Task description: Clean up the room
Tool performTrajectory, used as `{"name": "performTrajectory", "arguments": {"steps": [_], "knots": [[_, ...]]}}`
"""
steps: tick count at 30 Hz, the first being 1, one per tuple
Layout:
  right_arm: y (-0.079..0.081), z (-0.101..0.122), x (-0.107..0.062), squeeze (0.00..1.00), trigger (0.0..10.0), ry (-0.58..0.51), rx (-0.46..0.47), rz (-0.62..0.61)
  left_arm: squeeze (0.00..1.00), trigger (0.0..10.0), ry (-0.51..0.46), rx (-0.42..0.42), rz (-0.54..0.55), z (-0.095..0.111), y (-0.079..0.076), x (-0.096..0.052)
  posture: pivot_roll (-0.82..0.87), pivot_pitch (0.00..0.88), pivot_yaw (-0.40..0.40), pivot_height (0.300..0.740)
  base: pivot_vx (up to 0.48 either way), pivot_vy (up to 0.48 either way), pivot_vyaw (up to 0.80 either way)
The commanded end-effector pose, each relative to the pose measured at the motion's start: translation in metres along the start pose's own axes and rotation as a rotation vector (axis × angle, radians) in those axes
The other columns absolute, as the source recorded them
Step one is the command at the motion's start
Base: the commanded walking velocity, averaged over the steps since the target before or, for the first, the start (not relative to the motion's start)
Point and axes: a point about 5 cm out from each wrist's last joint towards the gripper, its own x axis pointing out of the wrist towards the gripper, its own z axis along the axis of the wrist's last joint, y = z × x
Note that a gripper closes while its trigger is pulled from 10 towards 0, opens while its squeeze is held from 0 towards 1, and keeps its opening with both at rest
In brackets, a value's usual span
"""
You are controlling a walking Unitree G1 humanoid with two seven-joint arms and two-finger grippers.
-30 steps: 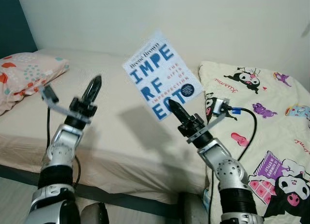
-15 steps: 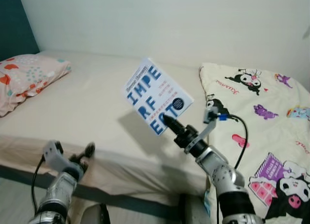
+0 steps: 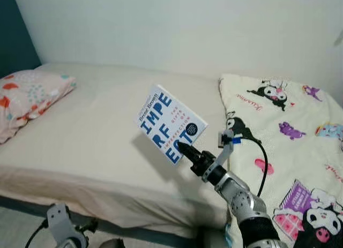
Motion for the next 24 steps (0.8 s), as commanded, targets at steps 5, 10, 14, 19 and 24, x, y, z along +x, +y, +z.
{"name": "performTrajectory", "arguments": {"steps": [5,10,14,19,24], "knots": [[0.003,0.006,0.003,0.0,0.0,-0.036,-0.031,0.032,0.0,10.0,0.024,0.06,0.024,-0.008,0.003,-0.001,0.03,0.0,-0.048,0.667,-0.09,0.0,0.0],[0.003,0.006,0.004,0.0,0.0,-0.038,-0.033,0.035,0.0,10.0,0.034,0.071,0.033,-0.011,0.004,-0.002,0.04,0.0,-0.048,0.692,0.0,0.0,0.0],[0.003,0.004,0.004,0.0,0.0,-0.037,-0.034,0.032,0.0,10.0,0.043,0.074,0.037,-0.013,0.005,-0.003,0.04,0.0,-0.048,0.707,0.0,0.0,0.0],[-0.002,0.001,0.003,0.0,0.0,-0.02,-0.063,-0.009,0.0,10.0,0.051,0.088,0.048,-0.016,0.007,-0.003,0.04,0.0,-0.05,0.732,0.0,0.0,0.0],[-0.008,-0.001,0.002,0.0,0.0,0.001,-0.08,-0.052,0.0,10.0,0.056,0.103,0.054,-0.018,0.008,-0.004,0.04,0.0,-0.048,0.74,0.0,0.0,0.0]]}}
